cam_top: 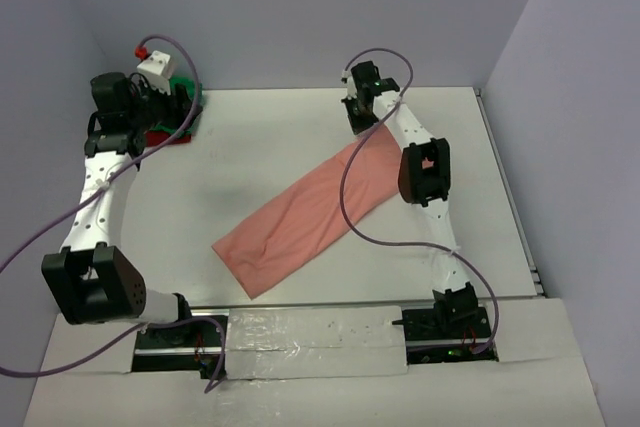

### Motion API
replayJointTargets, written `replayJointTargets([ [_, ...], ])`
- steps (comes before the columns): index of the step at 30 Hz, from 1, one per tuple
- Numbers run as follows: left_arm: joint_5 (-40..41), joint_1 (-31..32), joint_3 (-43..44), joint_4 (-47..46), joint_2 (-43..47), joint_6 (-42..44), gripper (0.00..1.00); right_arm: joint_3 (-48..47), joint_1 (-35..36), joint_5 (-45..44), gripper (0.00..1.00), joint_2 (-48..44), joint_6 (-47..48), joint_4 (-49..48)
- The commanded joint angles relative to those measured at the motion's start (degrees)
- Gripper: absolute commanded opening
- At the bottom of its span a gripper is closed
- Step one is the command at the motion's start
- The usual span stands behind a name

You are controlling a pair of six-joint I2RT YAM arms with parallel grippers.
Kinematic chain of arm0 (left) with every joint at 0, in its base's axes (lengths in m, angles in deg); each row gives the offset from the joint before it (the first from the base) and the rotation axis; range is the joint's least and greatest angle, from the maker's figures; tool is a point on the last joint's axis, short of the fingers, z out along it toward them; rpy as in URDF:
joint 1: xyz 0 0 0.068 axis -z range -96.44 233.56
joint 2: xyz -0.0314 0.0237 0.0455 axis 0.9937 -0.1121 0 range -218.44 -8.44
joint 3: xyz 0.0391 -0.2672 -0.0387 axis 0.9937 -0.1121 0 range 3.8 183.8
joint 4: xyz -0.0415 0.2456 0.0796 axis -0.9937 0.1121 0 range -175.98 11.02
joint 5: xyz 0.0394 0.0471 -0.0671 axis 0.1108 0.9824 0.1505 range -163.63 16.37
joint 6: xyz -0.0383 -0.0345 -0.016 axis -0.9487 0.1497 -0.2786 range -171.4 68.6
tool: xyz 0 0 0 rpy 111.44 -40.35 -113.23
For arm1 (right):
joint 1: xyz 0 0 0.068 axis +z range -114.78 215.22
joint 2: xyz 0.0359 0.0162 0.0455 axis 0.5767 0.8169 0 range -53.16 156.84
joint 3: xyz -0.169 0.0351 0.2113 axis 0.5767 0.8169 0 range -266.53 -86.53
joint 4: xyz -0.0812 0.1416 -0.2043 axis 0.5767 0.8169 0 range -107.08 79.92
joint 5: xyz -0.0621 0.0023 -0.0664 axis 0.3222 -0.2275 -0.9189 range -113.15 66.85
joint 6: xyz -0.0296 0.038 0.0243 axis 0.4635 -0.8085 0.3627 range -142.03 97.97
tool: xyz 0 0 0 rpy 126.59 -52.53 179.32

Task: Fold and stack the t-shirts
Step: Fold the tshirt

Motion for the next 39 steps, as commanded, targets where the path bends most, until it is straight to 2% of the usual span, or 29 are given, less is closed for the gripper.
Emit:
replayJointTargets([
  [1,-5.3,-3.1,-0.9,3.3,4.0,1.0,0.62,-10.3,1.8,3.4,0.00,3.5,-2.7,4.5],
  [5,-7.3,-5.1,-1.5,5.1,5.9,1.1,0.60,3.9,6.9,4.0,0.00,-3.6,0.7,-8.4],
  [10,-7.3,-6.7,-3.3,3.4,7.6,-0.8,0.60,5.4,12.0,-2.6,0.00,-7.0,3.5,-14.4],
  [11,-6.9,-6.8,-3.5,3.1,7.7,-0.7,0.60,9.0,12.5,-6.4,0.00,-8.4,4.1,-16.2],
  [13,-5.7,-6.8,-4.5,2.3,8.3,-0.4,0.60,15.4,13.5,-10.3,0.00,-14.6,5.8,-24.2],
  [16,-4.7,-6.8,-6.2,0.2,8.8,-0.8,0.60,30.5,13.8,-16.0,0.00,-24.3,7.4,-34.6],
  [18,-4.2,-6.8,-7.4,-1.4,9.0,-1.3,0.61,34.8,13.7,-18.6,0.00,-30.5,8.1,-38.8],
  [19,-4.2,-6.8,-7.8,-1.8,9.1,-1.3,0.61,36.9,13.5,-19.3,0.00,-31.7,8.5,-38.5],
  [21,-4.0,-6.8,-8.9,-2.6,9.1,-1.3,0.61,36.6,12.8,-23.4,0.00,-33.2,8.0,-34.9],
  [23,-4.4,-6.8,-9.7,-2.9,9.3,-1.0,0.61,35.5,11.4,-23.7,0.00,-33.3,6.7,-30.5],
  [27,-4.9,-6.8,-11.7,-3.0,9.4,-0.2,0.61,34.5,7.7,-19.5,0.00,-31.7,3.1,-18.7],
  [35,-4.5,-6.8,-12.5,-2.9,8.8,0.7,0.61,34.6,2.2,-8.3,0.00,-25.9,-1.1,-5.7],
  [39,-3.9,-6.9,-12.4,-2.6,8.5,1.3,0.61,37.2,1.7,-6.4,0.00,-26.0,-1.3,-2.1],
])
